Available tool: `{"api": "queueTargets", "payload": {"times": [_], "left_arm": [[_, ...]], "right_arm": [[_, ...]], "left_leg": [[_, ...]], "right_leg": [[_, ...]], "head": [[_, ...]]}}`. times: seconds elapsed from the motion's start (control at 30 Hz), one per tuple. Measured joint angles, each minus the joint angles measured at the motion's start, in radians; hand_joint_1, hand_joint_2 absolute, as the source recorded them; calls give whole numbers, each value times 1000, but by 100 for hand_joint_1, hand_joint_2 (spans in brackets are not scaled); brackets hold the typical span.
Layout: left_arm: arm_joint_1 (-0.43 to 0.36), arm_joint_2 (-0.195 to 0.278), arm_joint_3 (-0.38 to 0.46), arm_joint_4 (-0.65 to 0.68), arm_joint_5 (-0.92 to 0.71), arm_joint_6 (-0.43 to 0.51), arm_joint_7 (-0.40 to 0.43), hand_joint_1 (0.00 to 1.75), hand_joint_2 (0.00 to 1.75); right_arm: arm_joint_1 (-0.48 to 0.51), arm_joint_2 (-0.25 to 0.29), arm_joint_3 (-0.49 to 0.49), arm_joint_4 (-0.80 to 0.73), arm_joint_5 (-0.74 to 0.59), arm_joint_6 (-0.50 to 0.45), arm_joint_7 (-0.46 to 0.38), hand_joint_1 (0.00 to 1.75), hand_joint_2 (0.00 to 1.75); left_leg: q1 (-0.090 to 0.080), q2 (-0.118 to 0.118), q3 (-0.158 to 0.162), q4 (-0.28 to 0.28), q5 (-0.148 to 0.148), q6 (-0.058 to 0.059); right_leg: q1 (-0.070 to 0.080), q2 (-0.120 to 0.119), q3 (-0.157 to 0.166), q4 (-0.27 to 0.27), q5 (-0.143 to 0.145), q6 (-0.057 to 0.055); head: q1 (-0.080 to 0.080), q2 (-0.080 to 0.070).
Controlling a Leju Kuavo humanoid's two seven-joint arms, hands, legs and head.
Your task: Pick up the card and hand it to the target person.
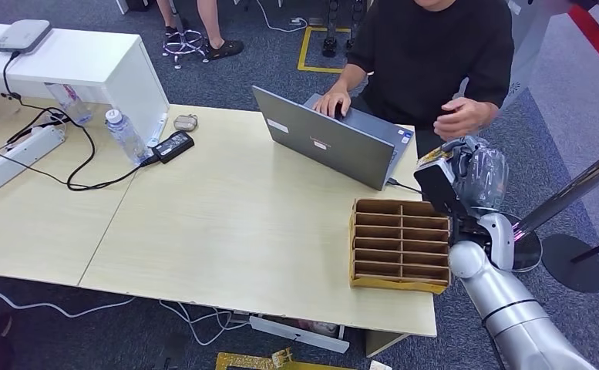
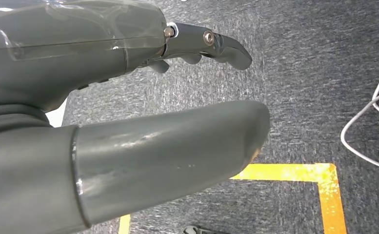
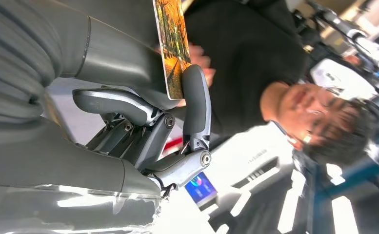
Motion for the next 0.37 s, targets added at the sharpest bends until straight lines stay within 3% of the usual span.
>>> {"api": "queueTargets", "payload": {"times": [0.2, 0.37], "left_arm": [[0, 0, -10, 0, -1, 3, 13, 0, 0], [0, 0, -19, 0, -2, 3, 17, 0, 0]], "right_arm": [[14, 90, -205, 67, 188, -1, -113, 170, 175], [26, 148, -358, 90, 348, -1, -158, 168, 175]], "left_leg": [[0, 0, 0, 0, 0, 0], [0, 0, 0, 0, 0, 0]], "right_leg": [[0, 0, 0, 0, 0, 0], [0, 0, 0, 0, 0, 0]], "head": [[0, 0], [0, 0]]}}
